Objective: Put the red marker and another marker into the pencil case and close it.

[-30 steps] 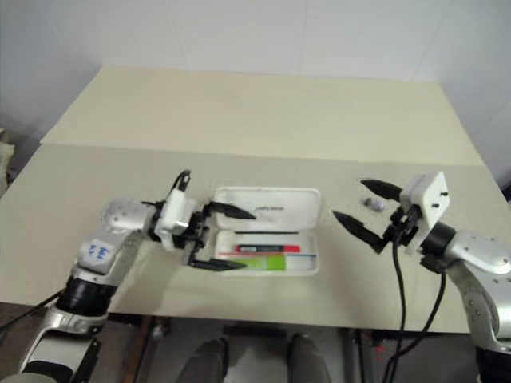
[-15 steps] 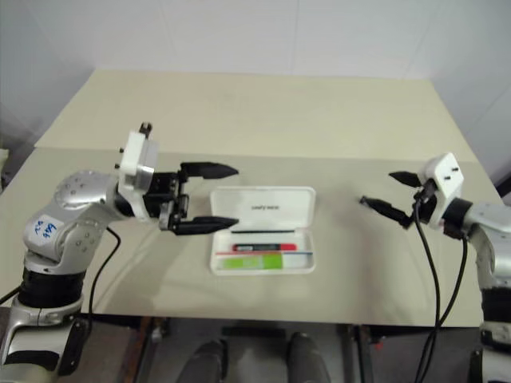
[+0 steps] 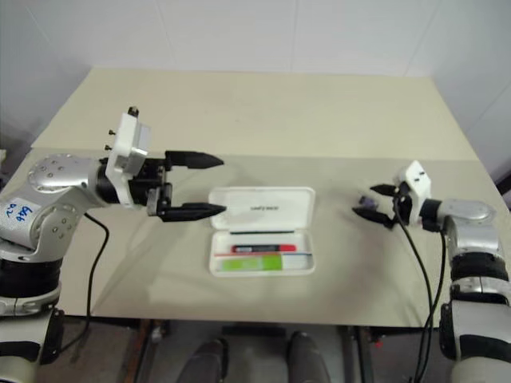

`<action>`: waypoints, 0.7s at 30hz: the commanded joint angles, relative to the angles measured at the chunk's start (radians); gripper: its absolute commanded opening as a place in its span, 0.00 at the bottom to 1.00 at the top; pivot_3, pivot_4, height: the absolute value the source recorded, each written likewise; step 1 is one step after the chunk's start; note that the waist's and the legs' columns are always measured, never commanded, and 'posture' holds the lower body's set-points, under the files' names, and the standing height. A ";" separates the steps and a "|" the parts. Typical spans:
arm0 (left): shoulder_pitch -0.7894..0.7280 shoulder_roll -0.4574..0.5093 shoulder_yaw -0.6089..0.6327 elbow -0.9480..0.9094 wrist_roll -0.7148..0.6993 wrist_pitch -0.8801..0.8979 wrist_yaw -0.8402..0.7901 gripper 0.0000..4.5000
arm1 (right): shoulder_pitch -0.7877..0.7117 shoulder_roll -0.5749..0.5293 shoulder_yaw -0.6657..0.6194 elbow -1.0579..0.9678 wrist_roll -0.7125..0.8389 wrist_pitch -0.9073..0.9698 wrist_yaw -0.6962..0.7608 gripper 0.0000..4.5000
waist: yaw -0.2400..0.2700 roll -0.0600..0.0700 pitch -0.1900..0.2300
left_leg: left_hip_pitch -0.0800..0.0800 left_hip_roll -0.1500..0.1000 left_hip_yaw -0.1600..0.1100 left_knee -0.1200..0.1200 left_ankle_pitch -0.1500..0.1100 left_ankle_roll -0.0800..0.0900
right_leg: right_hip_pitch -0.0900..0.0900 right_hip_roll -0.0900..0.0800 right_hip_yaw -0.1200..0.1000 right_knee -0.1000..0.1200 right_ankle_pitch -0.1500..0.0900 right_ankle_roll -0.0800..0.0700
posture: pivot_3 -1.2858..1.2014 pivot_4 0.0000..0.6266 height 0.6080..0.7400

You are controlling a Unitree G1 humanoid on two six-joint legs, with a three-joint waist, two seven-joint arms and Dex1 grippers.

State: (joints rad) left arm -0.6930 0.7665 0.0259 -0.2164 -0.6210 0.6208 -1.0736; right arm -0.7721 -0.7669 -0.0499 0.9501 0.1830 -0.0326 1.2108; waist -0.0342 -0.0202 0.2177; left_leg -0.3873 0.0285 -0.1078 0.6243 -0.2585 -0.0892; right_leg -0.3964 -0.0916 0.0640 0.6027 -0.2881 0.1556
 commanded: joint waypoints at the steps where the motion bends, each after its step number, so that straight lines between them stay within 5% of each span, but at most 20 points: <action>1: 0.014 0.046 0.034 0.030 0.024 -0.060 -0.056 0.99 | -0.044 0.007 -0.010 0.086 -0.030 -0.060 -0.013 1.00 | -0.001 0.000 0.000 | 0.000 0.000 0.000 0.000 0.000 0.000 | 0.000 0.000 0.000 0.000 0.000 0.000 | 0.52 0.24 1.00; 5: 0.022 0.075 0.035 0.072 0.043 -0.102 -0.098 0.99 | -0.057 0.020 -0.005 0.156 -0.061 -0.101 -0.025 1.00 | -0.006 0.000 0.000 | 0.000 0.000 0.000 -0.001 0.001 -0.001 | 0.000 0.000 0.000 0.000 0.000 0.000 | 0.52 0.24 1.00; 8: 0.016 0.081 0.036 0.088 0.049 -0.116 -0.111 1.00 | -0.062 0.026 -0.010 0.180 -0.065 -0.117 -0.024 0.88 | -0.005 0.000 0.000 | 0.000 0.000 0.000 -0.001 0.001 -0.001 | 0.000 0.000 0.000 0.000 0.000 0.000 | 0.52 0.24 1.00; 18: 0.016 0.090 0.035 0.145 0.069 -0.161 -0.158 1.00 | -0.066 0.027 -0.029 0.171 -0.042 -0.137 0.008 0.10 | -0.012 0.000 0.000 | 0.001 0.000 0.000 0.000 0.002 -0.002 | 0.000 0.000 0.000 0.003 0.000 0.000 | 0.52 0.24 1.00; 21: 0.033 0.085 0.039 0.181 0.081 -0.200 -0.173 1.00 | -0.052 0.023 -0.033 0.124 -0.033 -0.141 0.017 0.09 | -0.015 0.000 0.000 | 0.001 0.000 0.000 0.000 0.002 -0.002 | 0.000 0.000 0.000 0.003 0.000 0.000 | 0.52 0.24 1.00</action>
State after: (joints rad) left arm -0.6632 0.8435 0.0302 -0.0426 -0.5475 0.4517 -1.2360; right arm -0.8309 -0.7308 -0.0536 1.1195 0.1350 -0.1588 1.2140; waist -0.0493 -0.0201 0.2177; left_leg -0.3861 0.0285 -0.1077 0.6237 -0.2566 -0.0914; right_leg -0.3964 -0.0917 0.0641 0.6059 -0.2881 0.1557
